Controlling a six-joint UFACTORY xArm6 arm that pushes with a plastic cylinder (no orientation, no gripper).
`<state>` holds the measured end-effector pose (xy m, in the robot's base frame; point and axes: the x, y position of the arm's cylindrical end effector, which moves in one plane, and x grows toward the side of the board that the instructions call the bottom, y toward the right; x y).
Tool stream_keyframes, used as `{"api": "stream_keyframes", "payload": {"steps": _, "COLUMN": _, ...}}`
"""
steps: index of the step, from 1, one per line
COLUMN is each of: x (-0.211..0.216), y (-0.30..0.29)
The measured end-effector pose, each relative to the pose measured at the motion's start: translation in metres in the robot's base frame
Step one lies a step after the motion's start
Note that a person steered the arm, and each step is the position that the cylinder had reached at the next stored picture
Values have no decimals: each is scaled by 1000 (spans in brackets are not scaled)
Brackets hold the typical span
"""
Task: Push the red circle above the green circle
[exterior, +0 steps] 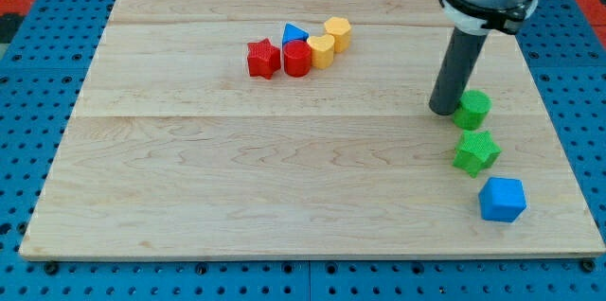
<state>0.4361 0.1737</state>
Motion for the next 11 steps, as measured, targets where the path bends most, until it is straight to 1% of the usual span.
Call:
{"api": "stream_keyframes", "payload": {"steps": 1, "x": 0, "y": -36}}
{"api": "stream_keyframes", "payload": {"steps": 3, "x": 1, "y": -252}}
{"api": "stream_keyframes", "payload": {"steps": 4, "x": 0, "y": -324}}
{"api": "stream_keyframes", "payload": {"steps": 5, "x": -49, "y": -386}}
{"api": "stream_keyframes", "payload": {"steps": 6, "x": -81, "y": -341}}
{"api": "stream_keyframes", "payload": {"steps": 8, "x": -90, "y": -192}}
{"api": "stream_keyframes", "payload": {"steps": 9, "x": -90, "y": -139}}
{"api": "stream_keyframes", "payload": {"steps": 10, "x": -75, "y": -174}}
{"api": "stream_keyframes", "payload": {"steps": 11, "x": -72, "y": -135}}
